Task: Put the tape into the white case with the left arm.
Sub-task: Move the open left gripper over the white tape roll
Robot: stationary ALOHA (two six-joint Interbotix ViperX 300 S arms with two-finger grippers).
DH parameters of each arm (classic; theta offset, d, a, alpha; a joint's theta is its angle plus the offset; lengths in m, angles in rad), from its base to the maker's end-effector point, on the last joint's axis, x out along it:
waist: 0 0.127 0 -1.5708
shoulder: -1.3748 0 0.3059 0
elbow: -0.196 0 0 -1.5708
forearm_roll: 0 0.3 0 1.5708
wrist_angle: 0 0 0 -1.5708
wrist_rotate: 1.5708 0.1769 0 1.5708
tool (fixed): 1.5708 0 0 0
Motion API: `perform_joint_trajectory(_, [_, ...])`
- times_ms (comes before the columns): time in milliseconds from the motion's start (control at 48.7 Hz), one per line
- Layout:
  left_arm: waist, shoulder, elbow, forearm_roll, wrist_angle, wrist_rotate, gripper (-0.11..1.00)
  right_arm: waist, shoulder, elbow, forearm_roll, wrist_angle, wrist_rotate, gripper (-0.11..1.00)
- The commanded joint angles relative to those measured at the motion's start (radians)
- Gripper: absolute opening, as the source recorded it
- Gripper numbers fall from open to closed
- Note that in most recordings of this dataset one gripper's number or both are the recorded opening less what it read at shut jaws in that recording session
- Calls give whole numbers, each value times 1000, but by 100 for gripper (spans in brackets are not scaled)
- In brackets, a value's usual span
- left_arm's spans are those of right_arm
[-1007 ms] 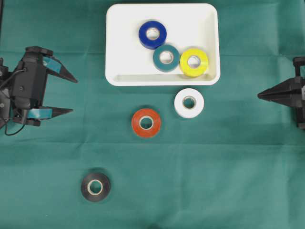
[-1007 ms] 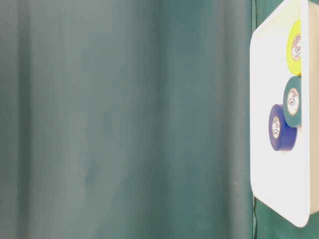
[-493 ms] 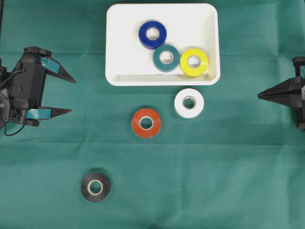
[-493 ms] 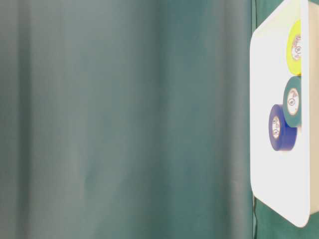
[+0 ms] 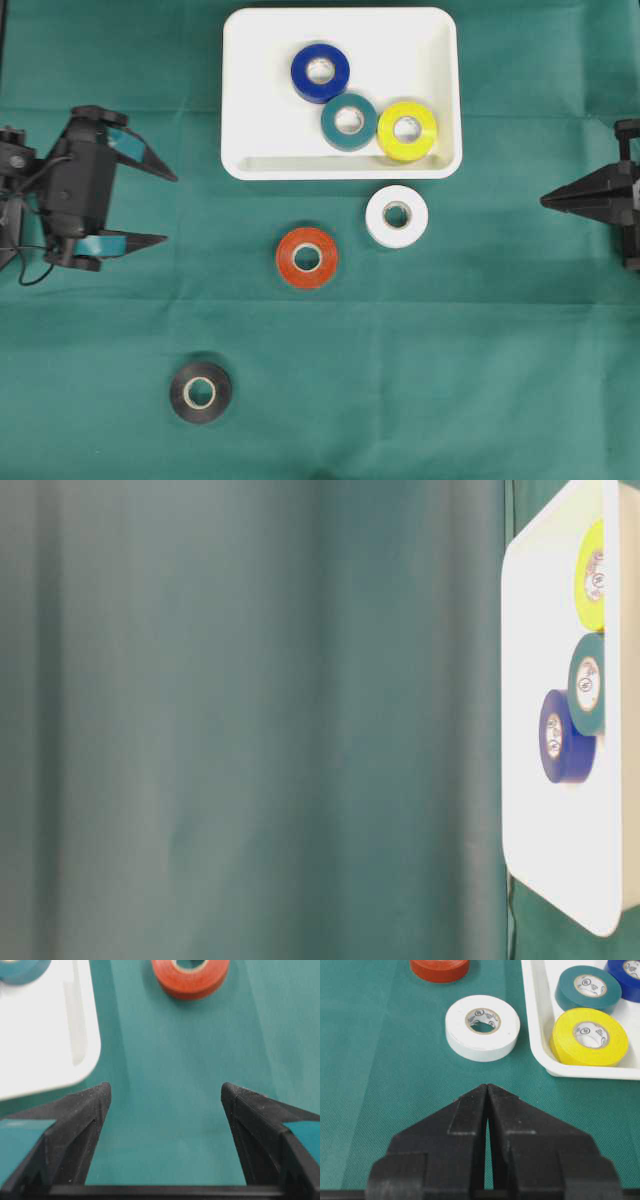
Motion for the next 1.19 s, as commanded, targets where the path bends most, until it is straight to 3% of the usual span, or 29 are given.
perform_joint_trajectory(0, [-5, 51, -55, -2, -12, -2, 89, -2, 6, -11, -2, -9, 2, -9])
perform_joint_trajectory(596, [-5, 413, -350, -2, -11, 0, 89, -2, 6, -11, -2, -9, 2, -9])
perform_joint_trajectory(1171, [-5, 652, -615, -2, 2, 0, 89, -2, 6, -11, -2, -11, 2, -9])
